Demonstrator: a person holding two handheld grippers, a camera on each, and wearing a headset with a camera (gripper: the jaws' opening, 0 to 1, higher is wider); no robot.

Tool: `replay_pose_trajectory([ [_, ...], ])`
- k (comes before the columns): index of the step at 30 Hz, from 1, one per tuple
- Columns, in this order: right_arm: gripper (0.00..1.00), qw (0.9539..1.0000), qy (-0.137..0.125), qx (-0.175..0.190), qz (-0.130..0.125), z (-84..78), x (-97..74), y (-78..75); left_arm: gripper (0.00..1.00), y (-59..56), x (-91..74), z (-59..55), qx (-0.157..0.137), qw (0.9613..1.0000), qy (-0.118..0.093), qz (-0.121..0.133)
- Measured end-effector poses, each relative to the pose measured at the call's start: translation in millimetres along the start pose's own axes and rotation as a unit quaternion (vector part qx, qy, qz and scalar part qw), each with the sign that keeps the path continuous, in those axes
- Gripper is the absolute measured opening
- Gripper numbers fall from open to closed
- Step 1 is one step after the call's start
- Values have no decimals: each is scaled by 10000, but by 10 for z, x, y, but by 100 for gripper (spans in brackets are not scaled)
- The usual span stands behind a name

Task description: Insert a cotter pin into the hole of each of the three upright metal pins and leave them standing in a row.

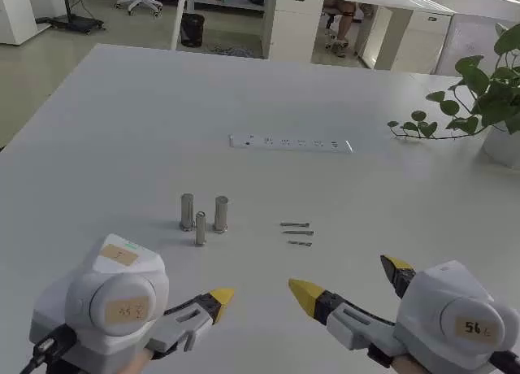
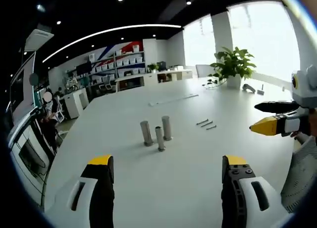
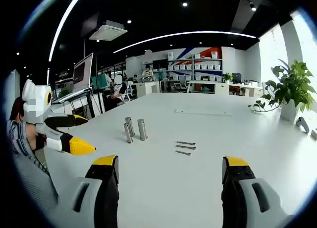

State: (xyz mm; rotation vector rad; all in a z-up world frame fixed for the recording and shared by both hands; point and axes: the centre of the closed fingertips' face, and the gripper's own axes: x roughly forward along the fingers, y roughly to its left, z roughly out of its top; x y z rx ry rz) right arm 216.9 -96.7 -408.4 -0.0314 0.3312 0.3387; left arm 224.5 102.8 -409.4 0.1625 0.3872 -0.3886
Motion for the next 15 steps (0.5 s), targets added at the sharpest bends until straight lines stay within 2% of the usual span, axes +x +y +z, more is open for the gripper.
replay_pose_trajectory([
  [5, 85, 10000, 21, -33, -30, -8, -2, -14, 86, 8, -3, 2, -4, 10000, 3, 19],
  [15, 85, 9999, -3, -84, 75, 1, 3, 38, 85, 27, -2, -8, -29, 10000, 12, 64],
])
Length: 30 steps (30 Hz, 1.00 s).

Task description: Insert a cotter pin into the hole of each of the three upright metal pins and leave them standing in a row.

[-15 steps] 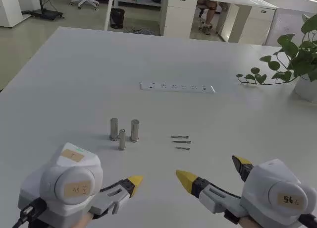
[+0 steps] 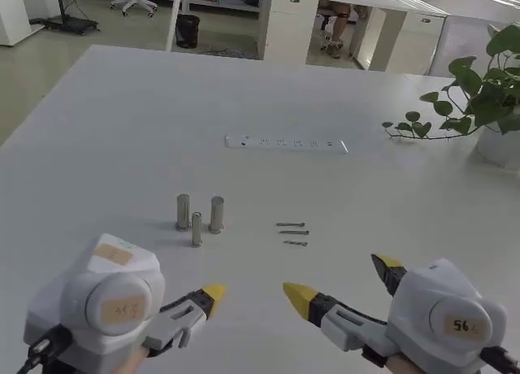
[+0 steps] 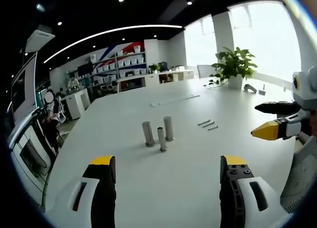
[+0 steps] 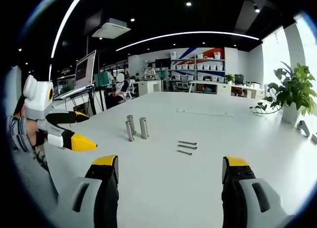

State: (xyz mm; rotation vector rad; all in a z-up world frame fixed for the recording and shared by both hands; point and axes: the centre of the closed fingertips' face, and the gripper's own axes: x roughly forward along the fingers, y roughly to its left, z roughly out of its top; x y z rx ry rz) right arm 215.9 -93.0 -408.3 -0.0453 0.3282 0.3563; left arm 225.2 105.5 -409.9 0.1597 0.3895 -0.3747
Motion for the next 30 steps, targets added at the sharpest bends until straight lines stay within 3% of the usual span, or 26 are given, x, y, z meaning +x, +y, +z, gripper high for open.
replay_pose_trajectory([
  [30, 85, 9999, 41, 54, 82, -15, 2, 30, 82, 10, 3, -18, 48, 10000, 41, 10],
])
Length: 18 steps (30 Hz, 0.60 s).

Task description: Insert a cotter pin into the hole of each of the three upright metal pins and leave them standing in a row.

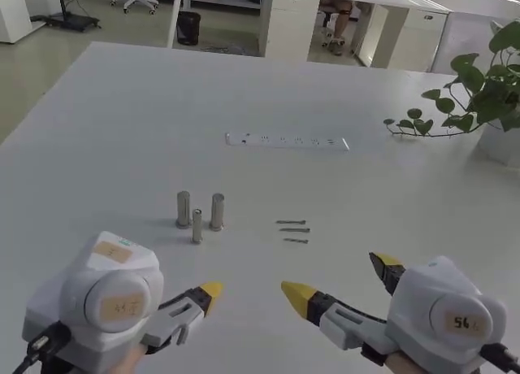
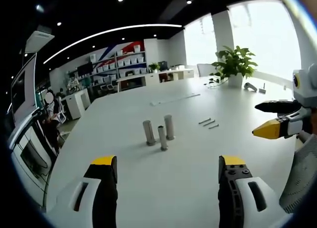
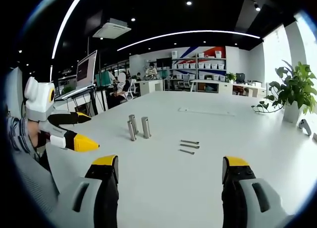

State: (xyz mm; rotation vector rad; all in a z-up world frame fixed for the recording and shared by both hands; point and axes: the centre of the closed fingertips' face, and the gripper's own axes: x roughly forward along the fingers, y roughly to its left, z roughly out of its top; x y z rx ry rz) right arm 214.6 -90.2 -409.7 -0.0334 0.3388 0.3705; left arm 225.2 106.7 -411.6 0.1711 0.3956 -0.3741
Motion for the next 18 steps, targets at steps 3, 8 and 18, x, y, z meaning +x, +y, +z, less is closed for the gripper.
replay_pose_trajectory([
  [3, 85, 10000, 7, 1, 1, -2, 1, 2, 82, -1, 0, -2, -5, 10000, 3, -3],
  [8, 85, 10000, 29, -25, 21, -9, 5, 13, 82, -14, 4, -8, 10, 10000, 18, -23],
  [18, 85, 10000, 66, -16, 24, -19, 4, 20, 80, -26, 1, -12, 36, 10000, 29, -48],
])
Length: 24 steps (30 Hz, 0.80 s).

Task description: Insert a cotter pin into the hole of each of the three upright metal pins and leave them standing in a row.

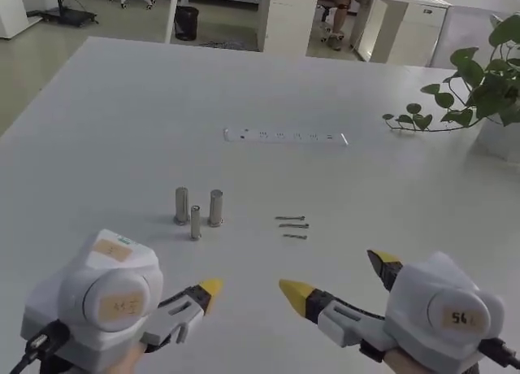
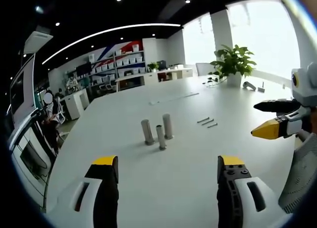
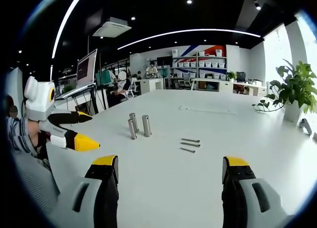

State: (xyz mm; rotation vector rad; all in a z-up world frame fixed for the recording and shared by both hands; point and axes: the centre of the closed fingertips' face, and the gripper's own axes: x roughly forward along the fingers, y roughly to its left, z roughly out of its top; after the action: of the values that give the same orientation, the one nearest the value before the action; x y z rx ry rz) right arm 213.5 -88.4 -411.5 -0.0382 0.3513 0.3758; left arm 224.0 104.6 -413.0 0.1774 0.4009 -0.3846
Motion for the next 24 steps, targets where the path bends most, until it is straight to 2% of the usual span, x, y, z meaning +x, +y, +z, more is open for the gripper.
replay_pose_trajectory([
  [8, 85, 10000, -1, -9, 14, 1, -2, 5, 76, 34, 3, 14, -28, 10000, -36, 36],
  [10, 83, 10000, -15, -7, 14, 16, -8, 5, 74, 39, 31, -1, 71, 10000, 25, 32],
  [14, 81, 10000, -49, -30, -1, 42, -19, -1, 70, 9, 123, 16, 279, 9996, 43, -86],
  [17, 80, 10000, -72, 21, -4, 55, -28, -9, 67, -4, 219, 46, 309, 9993, 46, -205],
  [24, 76, 9999, -101, 88, 56, 89, -50, 23, 50, 73, 483, 84, 428, 9982, 25, -411],
])
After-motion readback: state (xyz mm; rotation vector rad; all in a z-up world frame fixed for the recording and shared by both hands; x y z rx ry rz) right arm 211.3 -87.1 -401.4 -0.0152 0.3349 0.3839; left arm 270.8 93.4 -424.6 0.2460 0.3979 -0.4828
